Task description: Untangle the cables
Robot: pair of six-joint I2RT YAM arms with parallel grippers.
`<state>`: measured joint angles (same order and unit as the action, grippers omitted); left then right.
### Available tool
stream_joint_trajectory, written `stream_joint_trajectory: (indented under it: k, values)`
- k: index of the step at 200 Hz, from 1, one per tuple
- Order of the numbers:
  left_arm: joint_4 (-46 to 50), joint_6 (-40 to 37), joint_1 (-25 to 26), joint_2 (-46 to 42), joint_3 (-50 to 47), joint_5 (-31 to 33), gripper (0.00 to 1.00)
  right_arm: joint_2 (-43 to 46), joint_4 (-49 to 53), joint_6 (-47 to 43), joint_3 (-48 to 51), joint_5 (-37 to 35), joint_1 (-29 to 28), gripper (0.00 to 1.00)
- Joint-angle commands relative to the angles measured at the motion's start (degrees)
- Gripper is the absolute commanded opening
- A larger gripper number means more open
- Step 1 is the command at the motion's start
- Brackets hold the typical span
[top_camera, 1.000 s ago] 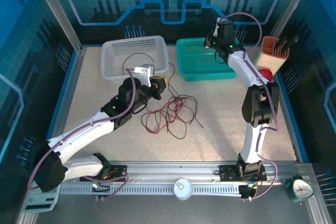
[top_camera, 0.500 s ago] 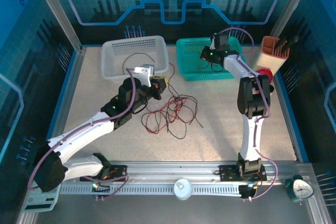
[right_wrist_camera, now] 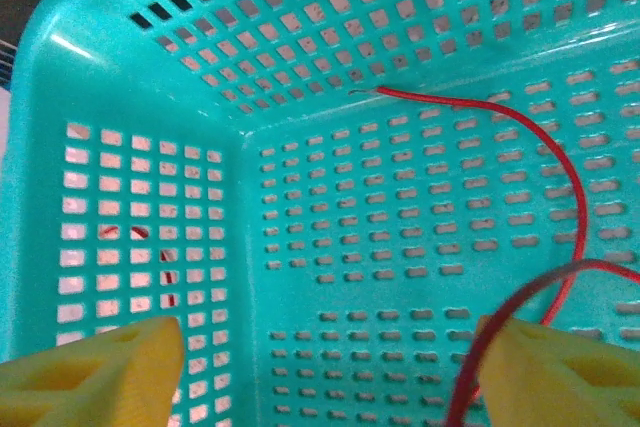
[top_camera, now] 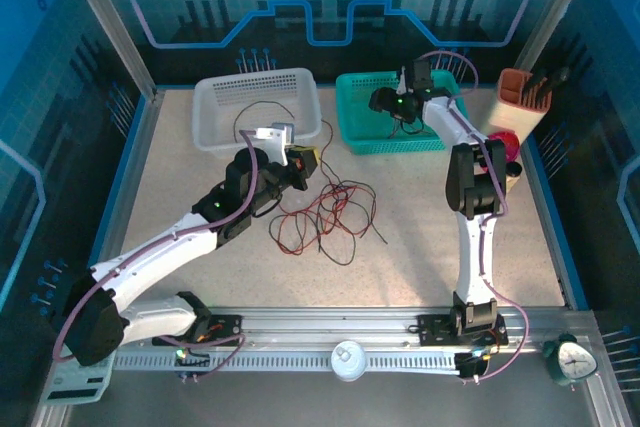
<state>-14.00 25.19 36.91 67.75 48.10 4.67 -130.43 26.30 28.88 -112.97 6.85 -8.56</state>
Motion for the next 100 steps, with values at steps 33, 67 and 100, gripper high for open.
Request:
stream_joint_trajectory:
  k: [33,67,100]
  values:
    - [-1.73,1.18,-0.49,-0.86,0.96,-1.5,0.0,6.29,6.49,-2.05,-1.4,-7.57,0.51,0.87]
    - [-1.49,1.36,-0.45,-1.28,0.95,-1.44,0.0,10.36,5.25,-3.13,1.43,-11.32,0.46,0.88]
    - [-1.25,1.26,-0.44,-1.48,1.03,-1.33,0.0,13.75,3.64,-3.26,3.78,-8.63,0.08,0.82]
